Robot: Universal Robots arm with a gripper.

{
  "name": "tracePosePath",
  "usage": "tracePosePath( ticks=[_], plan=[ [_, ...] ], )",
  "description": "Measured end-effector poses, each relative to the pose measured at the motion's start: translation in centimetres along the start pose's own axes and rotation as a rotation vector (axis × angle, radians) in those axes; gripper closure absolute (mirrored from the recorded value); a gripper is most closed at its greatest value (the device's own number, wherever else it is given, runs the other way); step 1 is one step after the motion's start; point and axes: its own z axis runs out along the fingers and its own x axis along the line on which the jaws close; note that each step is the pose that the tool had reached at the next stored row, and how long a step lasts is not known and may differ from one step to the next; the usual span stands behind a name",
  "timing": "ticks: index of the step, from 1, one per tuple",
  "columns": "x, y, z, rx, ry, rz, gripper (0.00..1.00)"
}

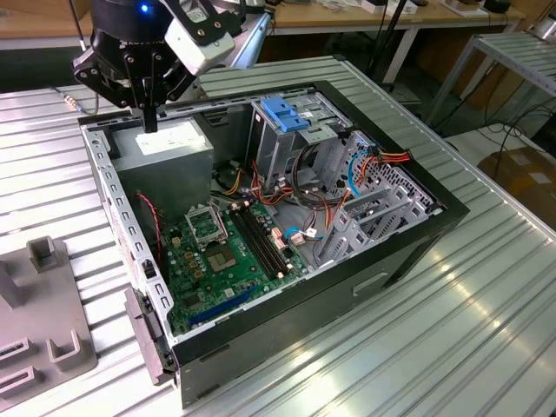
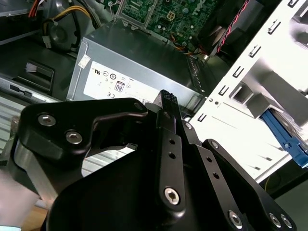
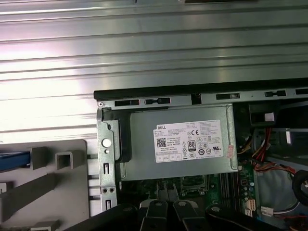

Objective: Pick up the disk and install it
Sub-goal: 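Reach for the disk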

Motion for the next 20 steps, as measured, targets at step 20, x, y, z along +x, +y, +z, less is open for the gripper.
tracePosePath(
  ticks=[20],
  plan=[
    [2.36,-0.18,-0.05,0.0000,0.0000,0.000,0.90]
  ],
)
